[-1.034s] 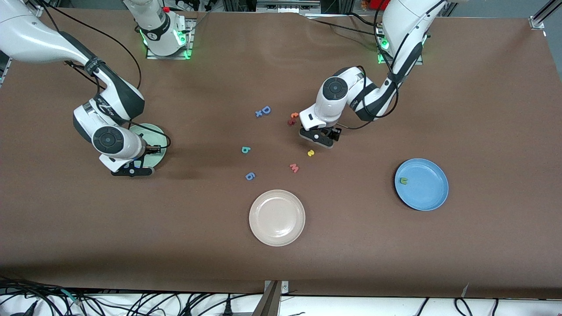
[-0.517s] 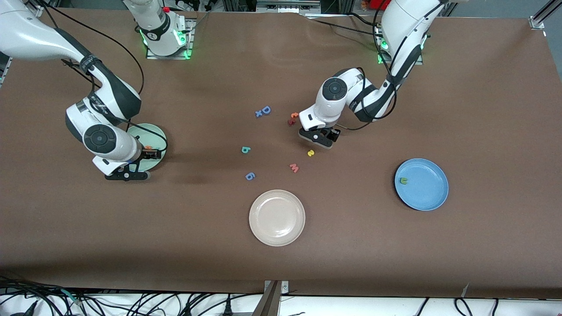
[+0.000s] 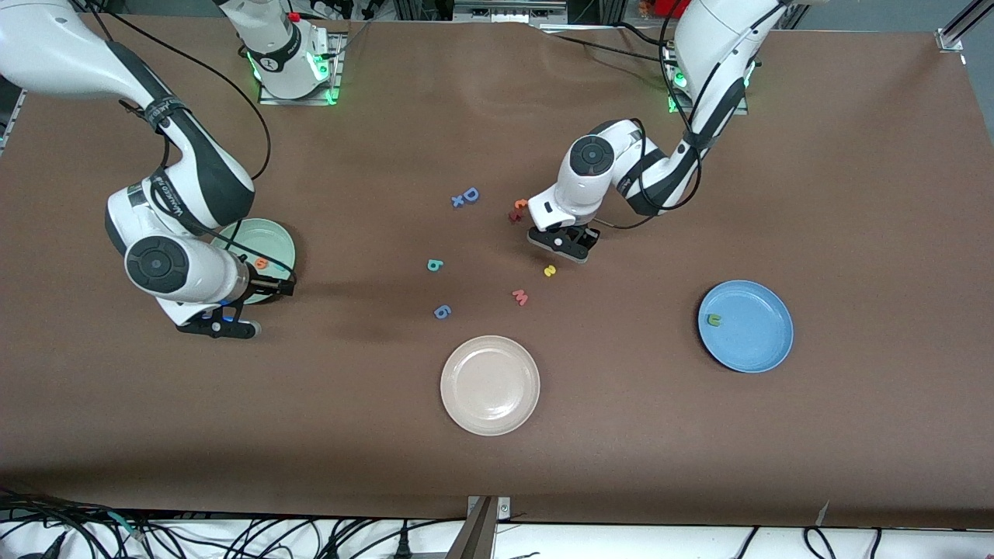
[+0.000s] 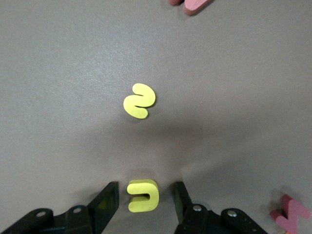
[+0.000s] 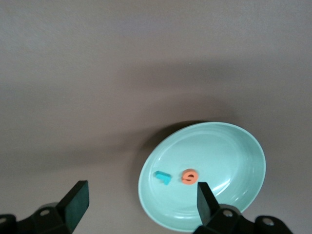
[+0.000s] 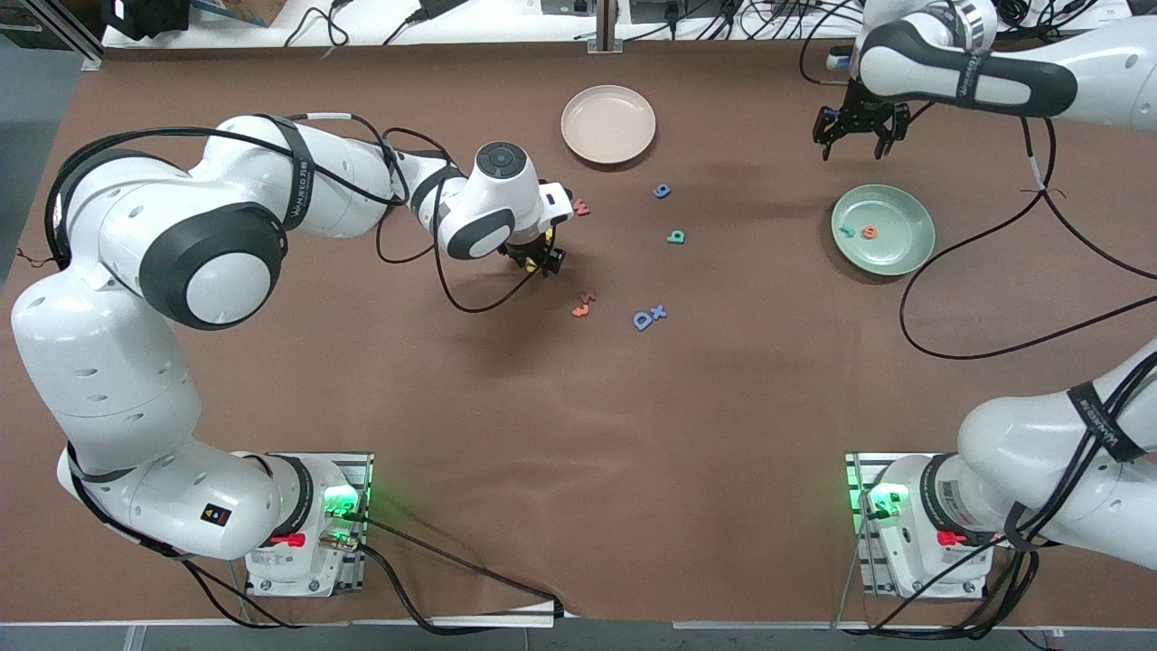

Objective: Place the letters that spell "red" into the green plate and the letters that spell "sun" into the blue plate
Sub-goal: 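Release the cyan letter on the green plate while the left gripper grasps, then grasp the cyan 9 with the right gripper while the left gripper carries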

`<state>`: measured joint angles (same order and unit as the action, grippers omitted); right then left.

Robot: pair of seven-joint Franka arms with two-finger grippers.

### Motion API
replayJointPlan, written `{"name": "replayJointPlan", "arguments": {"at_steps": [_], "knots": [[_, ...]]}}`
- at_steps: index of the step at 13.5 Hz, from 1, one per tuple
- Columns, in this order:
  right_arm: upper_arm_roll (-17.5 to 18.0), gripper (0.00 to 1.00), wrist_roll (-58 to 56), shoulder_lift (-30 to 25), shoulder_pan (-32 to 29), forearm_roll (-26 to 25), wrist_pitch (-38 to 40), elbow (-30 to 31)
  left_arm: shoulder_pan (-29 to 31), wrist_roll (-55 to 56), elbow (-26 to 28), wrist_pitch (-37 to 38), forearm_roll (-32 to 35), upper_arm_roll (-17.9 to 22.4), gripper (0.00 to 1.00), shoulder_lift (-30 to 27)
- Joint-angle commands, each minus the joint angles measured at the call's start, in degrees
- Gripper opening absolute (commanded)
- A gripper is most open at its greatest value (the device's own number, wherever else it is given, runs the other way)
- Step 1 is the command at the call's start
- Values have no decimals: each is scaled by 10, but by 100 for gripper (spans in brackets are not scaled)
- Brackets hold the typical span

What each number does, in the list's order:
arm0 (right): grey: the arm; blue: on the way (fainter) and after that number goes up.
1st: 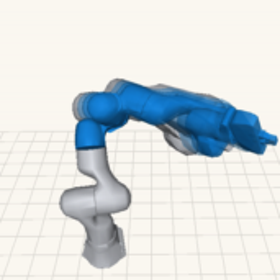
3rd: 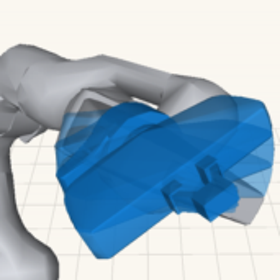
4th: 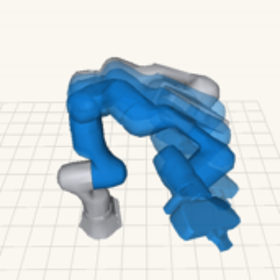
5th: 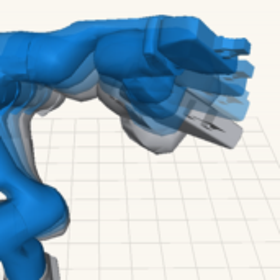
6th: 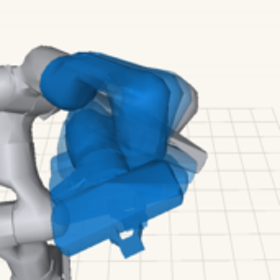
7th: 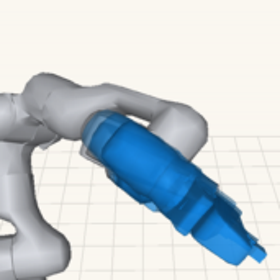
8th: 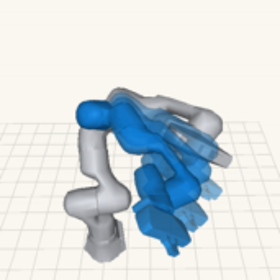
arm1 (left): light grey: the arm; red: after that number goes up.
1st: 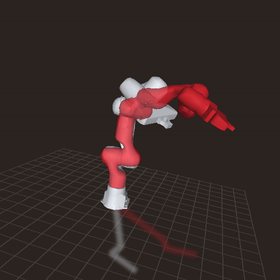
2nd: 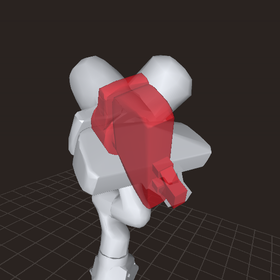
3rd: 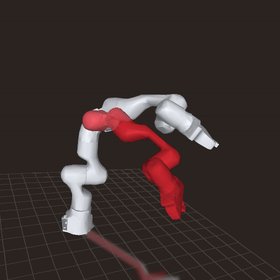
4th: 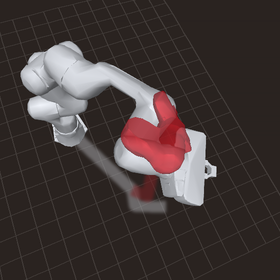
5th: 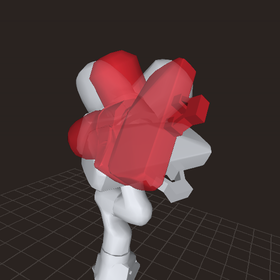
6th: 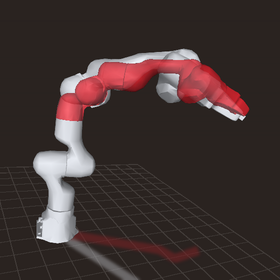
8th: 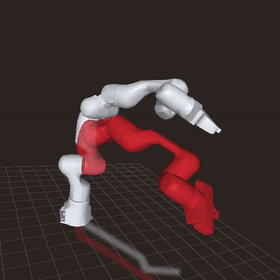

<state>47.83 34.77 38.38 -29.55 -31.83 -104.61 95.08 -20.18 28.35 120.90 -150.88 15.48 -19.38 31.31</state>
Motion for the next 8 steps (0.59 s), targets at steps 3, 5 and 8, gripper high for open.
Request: {"name": "replayJointPlan", "arguments": {"at_steps": [3,5,8], "knots": [[-227,99,-40,-64,189,179,5,-50,-3,20,-1,-8,25,3,44,7],[-314,99,-30,-71,272,277,-10,-52,-3,20,-1,-8,25,3,41,7],[-383,98,15,-71,374,339,-72,-46,-1,20,-1,-8,25,3,41,7]]}}
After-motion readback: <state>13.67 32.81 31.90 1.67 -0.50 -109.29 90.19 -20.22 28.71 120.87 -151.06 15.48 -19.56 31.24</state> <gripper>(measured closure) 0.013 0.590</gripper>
